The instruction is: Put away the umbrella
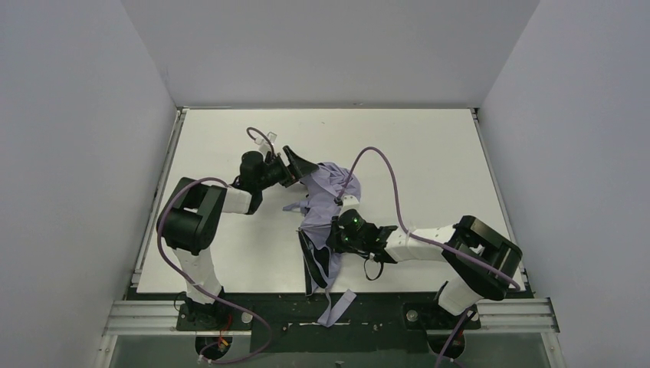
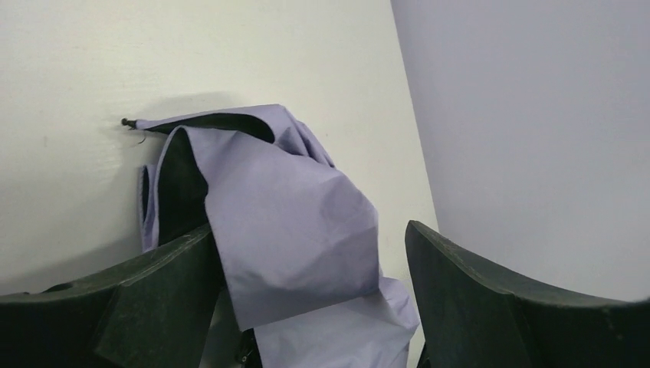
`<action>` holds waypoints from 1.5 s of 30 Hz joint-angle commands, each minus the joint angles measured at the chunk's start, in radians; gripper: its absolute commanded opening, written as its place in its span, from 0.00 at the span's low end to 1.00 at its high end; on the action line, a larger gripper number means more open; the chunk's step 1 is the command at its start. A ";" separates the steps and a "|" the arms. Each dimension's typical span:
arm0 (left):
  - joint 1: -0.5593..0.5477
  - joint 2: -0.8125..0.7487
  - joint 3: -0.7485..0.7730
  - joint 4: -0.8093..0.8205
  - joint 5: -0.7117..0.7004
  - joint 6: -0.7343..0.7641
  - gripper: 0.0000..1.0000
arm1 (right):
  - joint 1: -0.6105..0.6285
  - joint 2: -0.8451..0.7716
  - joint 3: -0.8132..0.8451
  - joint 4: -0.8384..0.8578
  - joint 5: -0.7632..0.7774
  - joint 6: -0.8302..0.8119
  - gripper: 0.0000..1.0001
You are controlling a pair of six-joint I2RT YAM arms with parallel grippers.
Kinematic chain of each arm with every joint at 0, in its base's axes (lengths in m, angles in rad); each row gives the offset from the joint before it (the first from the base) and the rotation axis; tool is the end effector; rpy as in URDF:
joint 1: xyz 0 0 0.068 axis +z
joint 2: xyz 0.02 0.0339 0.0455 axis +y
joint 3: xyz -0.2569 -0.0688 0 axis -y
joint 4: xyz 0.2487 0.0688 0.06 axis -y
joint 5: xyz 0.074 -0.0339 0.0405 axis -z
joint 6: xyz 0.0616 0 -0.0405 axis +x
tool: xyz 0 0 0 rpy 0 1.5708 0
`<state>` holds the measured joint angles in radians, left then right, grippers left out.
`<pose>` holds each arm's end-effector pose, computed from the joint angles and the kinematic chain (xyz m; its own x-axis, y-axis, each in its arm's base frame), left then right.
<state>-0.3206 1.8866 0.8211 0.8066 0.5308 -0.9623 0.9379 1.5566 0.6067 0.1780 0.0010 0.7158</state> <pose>0.3656 -0.1543 0.1366 -0.7429 -0.4989 -0.4462 0.2215 0.4459 -0.8672 0.1816 0.2475 0.1084 -0.8401 -0.0359 -0.5412 -0.3374 0.8158 0.4697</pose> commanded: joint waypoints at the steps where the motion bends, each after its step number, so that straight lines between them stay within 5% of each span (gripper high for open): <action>1: 0.005 -0.040 0.008 0.157 0.036 -0.036 0.80 | -0.001 -0.009 -0.024 -0.123 0.069 -0.026 0.02; 9: 0.003 -0.079 -0.050 0.234 0.044 -0.097 0.54 | -0.001 -0.001 -0.027 -0.119 0.070 -0.018 0.02; 18: 0.002 -0.129 -0.019 0.198 0.095 -0.114 0.02 | -0.002 0.008 -0.023 -0.103 0.073 -0.007 0.02; 33: -0.038 -0.506 0.151 -0.439 0.037 0.133 0.00 | -0.054 0.102 0.096 -0.013 0.125 -0.011 0.01; 45: -0.187 -0.622 0.046 -0.499 -0.127 0.169 0.00 | -0.043 0.159 0.155 0.200 -0.048 0.025 0.06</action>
<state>-0.4583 1.2823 0.8860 0.2871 0.4690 -0.8188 0.8669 1.6993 0.7391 0.2516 0.0101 0.7189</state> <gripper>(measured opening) 0.004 0.063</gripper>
